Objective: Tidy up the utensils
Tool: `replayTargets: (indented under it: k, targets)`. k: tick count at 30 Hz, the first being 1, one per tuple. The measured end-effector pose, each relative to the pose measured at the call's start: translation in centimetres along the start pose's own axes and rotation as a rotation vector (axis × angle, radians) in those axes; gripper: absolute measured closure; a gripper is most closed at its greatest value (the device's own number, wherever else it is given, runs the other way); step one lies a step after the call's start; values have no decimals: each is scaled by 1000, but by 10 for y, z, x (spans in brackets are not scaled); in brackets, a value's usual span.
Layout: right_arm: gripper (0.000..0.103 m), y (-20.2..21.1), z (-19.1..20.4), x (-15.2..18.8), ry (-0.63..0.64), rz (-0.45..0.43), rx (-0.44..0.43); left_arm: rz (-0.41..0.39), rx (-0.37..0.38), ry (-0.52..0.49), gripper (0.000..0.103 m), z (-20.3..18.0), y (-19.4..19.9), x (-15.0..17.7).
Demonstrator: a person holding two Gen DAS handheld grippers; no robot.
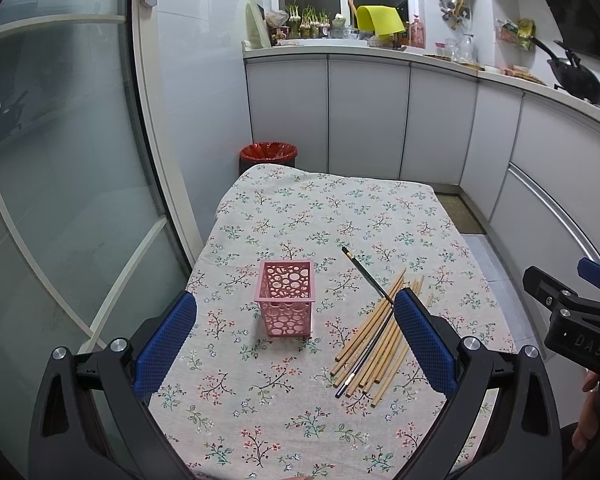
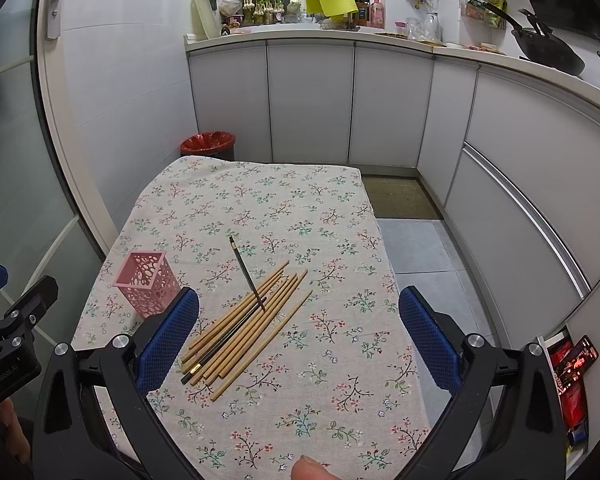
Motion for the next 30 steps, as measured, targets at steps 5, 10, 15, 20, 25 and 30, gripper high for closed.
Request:
replayTargets:
  k: [5, 10, 15, 20, 25, 30]
  targets:
    - [7, 0, 0, 0, -2, -1, 0, -1, -4, 1, 7, 1, 0, 1]
    - [7, 0, 1, 1, 0, 1, -2, -3, -6, 2, 7, 2, 0, 2]
    - [7, 0, 1, 1, -1, 0, -1, -3, -3, 1, 7, 3, -1, 2]
    - [7, 0, 0, 1, -1, 1, -1, -4, -5, 3, 7, 2, 0, 2]
    - [7, 0, 1, 0, -7, 4, -10, 5, 4, 5, 7, 1, -2, 1]
    - [7, -6, 4, -10, -11, 24, -32, -45, 22, 17, 7, 2, -5, -15]
Point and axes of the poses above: each gripper's, at about its wrist camera, not at the fingertips, and y roughly against the way its jaws point, z to its left, x to its underside, the point moved 10 cm from there along -y, roughly the way its jaws point, and after that the axes turned 15 degrees about z, right-handed, at the moved point
